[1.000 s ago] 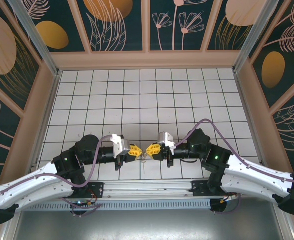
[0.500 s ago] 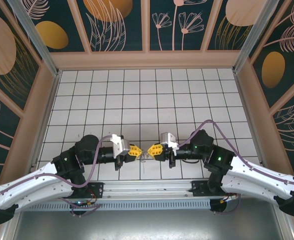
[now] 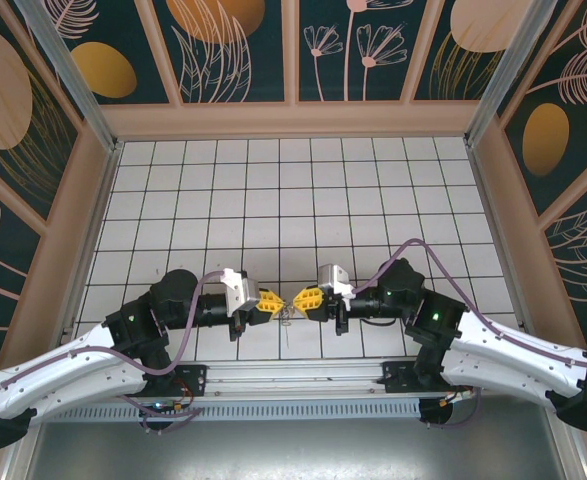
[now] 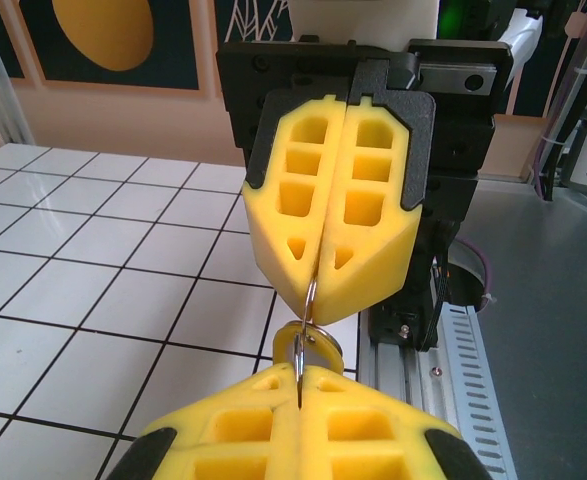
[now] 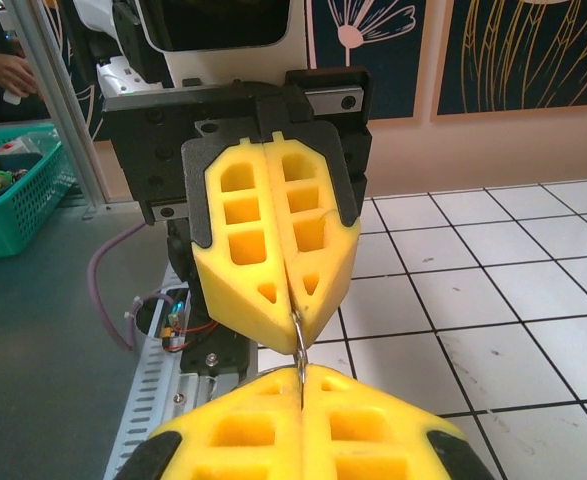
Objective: Put the keys on the keyring
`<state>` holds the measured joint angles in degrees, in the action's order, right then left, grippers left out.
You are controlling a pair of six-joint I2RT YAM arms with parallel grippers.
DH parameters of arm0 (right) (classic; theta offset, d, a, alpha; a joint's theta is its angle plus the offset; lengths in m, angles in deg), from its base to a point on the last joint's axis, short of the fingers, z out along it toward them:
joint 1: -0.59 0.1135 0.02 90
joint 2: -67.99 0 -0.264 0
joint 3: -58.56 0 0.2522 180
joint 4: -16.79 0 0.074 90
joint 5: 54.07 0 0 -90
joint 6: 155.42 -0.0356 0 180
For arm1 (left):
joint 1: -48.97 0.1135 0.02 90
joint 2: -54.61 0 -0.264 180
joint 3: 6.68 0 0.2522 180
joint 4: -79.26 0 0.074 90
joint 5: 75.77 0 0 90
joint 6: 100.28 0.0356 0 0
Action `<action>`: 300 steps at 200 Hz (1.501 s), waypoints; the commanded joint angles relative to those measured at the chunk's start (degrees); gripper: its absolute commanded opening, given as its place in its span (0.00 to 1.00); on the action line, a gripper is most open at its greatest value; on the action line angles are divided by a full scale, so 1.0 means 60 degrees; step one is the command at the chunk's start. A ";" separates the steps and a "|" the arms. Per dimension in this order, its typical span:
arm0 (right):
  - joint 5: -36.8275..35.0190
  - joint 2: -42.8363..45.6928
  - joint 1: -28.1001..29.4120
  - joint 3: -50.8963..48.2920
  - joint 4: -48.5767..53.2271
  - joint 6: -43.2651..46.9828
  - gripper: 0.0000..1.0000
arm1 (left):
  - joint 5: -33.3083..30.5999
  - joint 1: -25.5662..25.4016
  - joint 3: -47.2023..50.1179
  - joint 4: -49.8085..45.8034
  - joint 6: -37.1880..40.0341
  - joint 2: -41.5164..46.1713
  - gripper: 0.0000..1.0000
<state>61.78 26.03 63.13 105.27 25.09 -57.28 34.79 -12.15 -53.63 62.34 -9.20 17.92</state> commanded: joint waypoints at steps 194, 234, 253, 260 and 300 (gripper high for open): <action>-0.0022 0.0067 -0.0097 -0.0114 -0.0497 -0.0185 0.00 | 0.0133 0.0013 -0.0035 0.0468 0.0117 0.0094 0.00; 0.0062 -0.0035 -0.0135 -0.0116 -0.0553 -0.0178 0.00 | 0.0119 0.0007 -0.0049 0.0468 0.0125 0.0123 0.00; 0.0131 -0.0075 -0.0170 -0.0094 -0.0555 -0.0172 0.00 | 0.0126 0.0008 -0.0060 0.0467 0.0122 0.0116 0.00; 0.0156 -0.0108 -0.0169 -0.0086 -0.0556 -0.0178 0.00 | 0.0119 0.0012 -0.0052 0.0468 0.0134 0.0119 0.00; 0.0257 -0.0200 -0.0199 -0.0057 -0.0588 -0.0179 0.00 | 0.0119 0.0008 -0.0055 0.0464 0.0140 0.0131 0.00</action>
<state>62.02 25.05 62.43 105.18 24.28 -57.45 34.79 -12.15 -53.63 62.34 -9.20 17.94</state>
